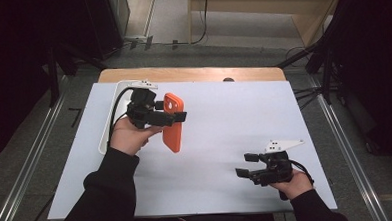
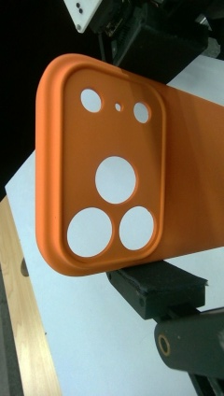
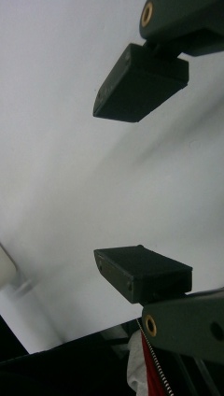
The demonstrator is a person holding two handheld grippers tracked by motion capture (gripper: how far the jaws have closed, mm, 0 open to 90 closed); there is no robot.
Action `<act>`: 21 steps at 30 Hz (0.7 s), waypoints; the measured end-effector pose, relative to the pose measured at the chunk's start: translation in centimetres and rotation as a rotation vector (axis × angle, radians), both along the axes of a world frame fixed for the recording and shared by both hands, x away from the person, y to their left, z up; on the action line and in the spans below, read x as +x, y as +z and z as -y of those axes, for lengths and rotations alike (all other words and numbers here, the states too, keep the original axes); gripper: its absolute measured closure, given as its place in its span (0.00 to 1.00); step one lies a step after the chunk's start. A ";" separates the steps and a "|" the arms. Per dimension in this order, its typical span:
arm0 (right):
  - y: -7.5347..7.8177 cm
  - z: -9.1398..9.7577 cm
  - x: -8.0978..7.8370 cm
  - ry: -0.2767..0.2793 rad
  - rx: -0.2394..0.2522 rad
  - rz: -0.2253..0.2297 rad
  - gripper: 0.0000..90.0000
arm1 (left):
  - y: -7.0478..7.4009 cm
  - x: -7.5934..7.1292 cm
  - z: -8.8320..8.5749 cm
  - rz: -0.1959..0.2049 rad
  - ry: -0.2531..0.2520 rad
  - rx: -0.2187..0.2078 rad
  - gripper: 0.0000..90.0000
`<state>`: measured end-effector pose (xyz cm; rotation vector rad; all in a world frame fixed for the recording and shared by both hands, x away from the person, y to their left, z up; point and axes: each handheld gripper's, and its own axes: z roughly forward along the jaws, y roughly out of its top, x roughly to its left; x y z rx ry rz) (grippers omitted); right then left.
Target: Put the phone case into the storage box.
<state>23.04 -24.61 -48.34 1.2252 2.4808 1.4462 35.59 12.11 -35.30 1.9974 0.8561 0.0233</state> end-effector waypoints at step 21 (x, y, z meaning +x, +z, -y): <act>-0.1 0.0 0.1 -0.002 -0.005 -0.009 0.29 | 1.5 0.4 -2.6 -0.002 0.022 -0.007 0.17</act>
